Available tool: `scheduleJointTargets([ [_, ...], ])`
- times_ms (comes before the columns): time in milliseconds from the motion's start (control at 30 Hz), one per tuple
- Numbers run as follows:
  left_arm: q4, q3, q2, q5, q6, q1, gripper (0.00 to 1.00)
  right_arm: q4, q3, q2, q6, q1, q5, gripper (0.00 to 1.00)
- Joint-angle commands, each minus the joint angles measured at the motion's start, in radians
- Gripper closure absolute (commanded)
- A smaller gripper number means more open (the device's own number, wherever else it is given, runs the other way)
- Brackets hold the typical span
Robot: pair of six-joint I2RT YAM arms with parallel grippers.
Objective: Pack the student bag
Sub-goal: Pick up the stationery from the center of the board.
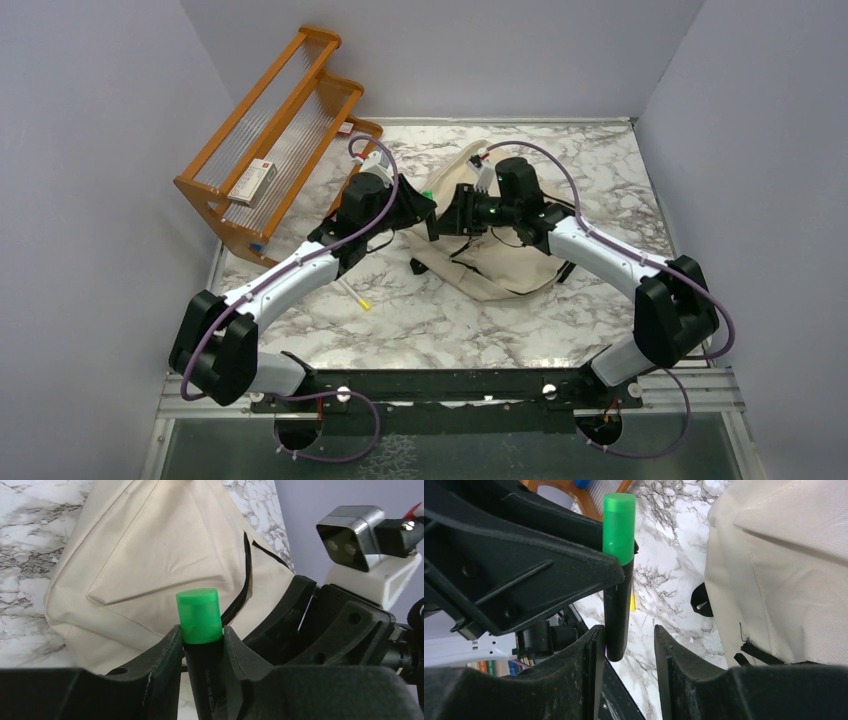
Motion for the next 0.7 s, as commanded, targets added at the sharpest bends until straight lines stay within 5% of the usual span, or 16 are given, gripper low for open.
scheduleJointTargets([
  [0,0.060,0.029,0.013,0.027,-0.012,-0.009,0.90,0.037,0.010,0.026,0.031,0.008,0.036,0.56],
  [167,0.061,0.030,0.017,0.033,-0.014,-0.015,0.90,0.082,-0.016,0.029,0.040,0.009,0.035,0.63],
  [367,0.083,0.007,0.005,0.037,-0.010,-0.022,0.87,0.105,-0.051,0.011,0.044,0.009,0.068,0.86],
  [667,0.101,0.014,-0.002,0.081,0.037,-0.022,0.45,0.049,-0.077,-0.082,0.040,0.009,0.225,0.99],
])
